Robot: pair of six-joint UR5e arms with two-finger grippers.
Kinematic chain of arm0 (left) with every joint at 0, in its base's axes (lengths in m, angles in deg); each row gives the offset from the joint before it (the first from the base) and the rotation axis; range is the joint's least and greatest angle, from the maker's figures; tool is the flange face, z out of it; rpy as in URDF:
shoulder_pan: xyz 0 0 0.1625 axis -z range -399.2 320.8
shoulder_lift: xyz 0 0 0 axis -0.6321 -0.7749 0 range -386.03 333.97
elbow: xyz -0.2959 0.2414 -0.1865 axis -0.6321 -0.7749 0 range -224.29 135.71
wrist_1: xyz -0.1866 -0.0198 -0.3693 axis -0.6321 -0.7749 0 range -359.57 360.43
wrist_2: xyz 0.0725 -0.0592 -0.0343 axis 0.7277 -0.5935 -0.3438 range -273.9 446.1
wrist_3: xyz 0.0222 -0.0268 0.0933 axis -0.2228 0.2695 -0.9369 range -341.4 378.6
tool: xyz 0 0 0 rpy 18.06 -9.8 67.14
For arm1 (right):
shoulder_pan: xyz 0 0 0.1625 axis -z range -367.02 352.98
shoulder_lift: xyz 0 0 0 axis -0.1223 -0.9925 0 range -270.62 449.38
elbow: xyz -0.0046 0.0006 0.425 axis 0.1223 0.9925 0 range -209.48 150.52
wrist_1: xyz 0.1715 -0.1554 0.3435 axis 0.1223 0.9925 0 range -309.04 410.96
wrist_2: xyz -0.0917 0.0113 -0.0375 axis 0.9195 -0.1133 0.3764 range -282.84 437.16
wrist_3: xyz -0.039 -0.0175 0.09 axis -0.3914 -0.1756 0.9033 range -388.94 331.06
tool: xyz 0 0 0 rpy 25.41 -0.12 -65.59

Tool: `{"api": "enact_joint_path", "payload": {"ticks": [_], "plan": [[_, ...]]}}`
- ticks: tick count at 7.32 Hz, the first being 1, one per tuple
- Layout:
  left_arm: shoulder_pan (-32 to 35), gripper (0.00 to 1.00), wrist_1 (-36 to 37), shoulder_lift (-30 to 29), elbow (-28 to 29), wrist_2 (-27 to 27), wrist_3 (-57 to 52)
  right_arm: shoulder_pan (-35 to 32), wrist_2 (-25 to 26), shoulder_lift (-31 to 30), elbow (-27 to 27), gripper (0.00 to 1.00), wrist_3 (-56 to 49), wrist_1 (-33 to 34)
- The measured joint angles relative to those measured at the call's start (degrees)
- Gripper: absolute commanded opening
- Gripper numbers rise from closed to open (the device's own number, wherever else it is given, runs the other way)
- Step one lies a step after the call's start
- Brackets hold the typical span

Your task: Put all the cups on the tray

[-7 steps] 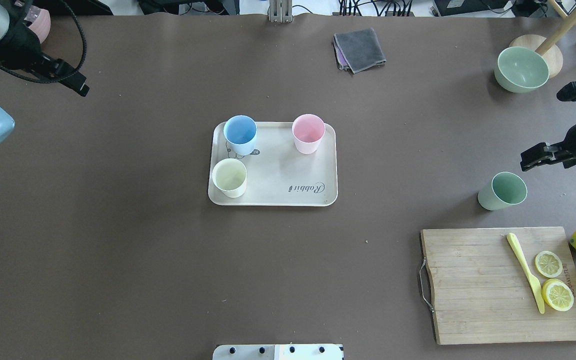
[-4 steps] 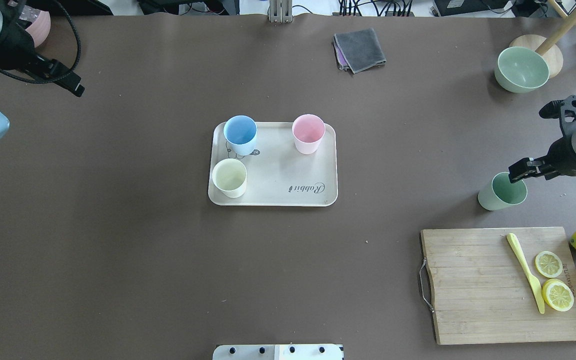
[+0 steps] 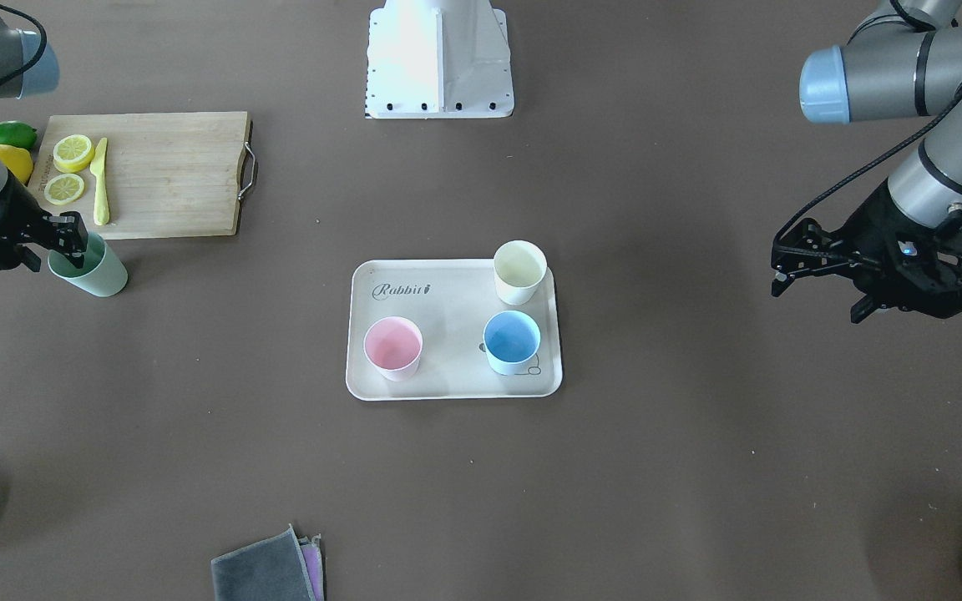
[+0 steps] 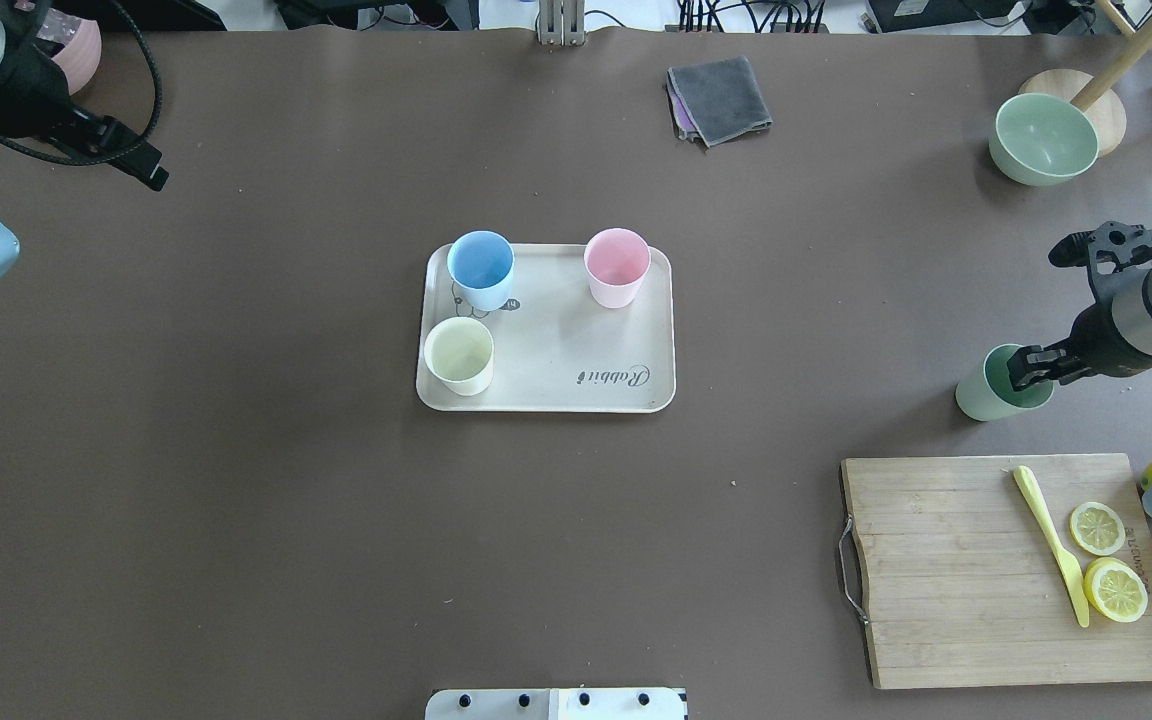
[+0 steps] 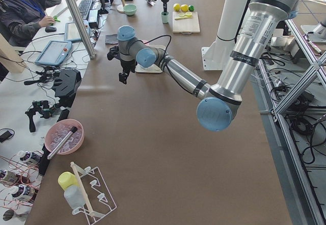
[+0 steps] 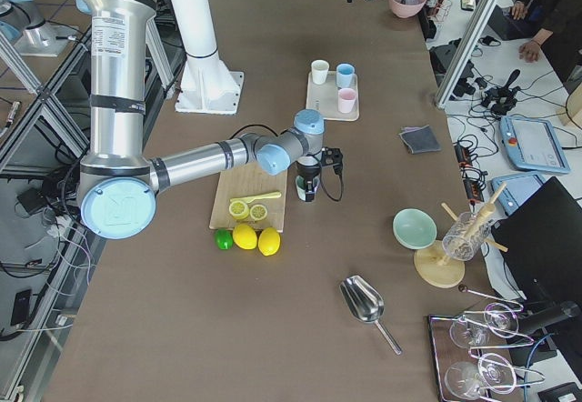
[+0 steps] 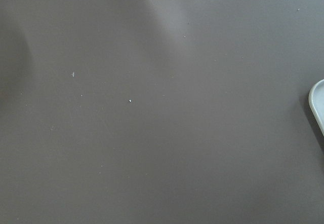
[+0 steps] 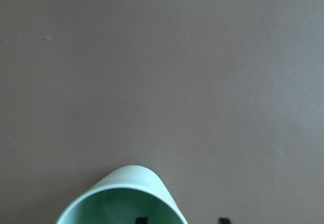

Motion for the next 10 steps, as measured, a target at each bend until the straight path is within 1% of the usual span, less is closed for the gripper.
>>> {"api": "enact_joint_path", "payload": {"ticks": [3,4,5,6,7,8,9,10], "plan": [[-0.1,0.99,0.0,0.0,0.1,0.1,0.1,0.7,-0.1,1.8,-0.2,0.00,0.2,0.0],[-0.1,0.99,0.0,0.0,0.1,0.1,0.1,0.7,-0.4,4.2,-0.5,0.00,2.2,0.2],[-0.2,0.99,0.0,0.0,0.1,0.1,0.2,1.2,-0.5,8.4,-0.7,0.00,7.9,1.1],[-0.4,0.99,0.0,-0.1,0.2,0.2,0.5,2.8,-0.4,13.9,-0.8,0.00,16.4,3.3],[-0.5,0.99,-0.1,-0.1,0.4,0.3,0.9,5.8,1.0,19.4,-0.7,0.00,24.5,6.9],[-0.5,0.99,-0.1,-0.2,0.5,0.4,1.1,9.1,3.5,24.6,0.0,0.00,30.7,10.8],[-0.6,0.99,-0.1,-0.3,0.7,0.4,1.2,12.3,6.5,30.3,2.3,0.00,36.4,13.9],[-0.6,0.99,-0.1,-0.4,0.7,0.4,1.3,15.1,8.9,35.8,5.9,0.00,40.8,15.3]]}}
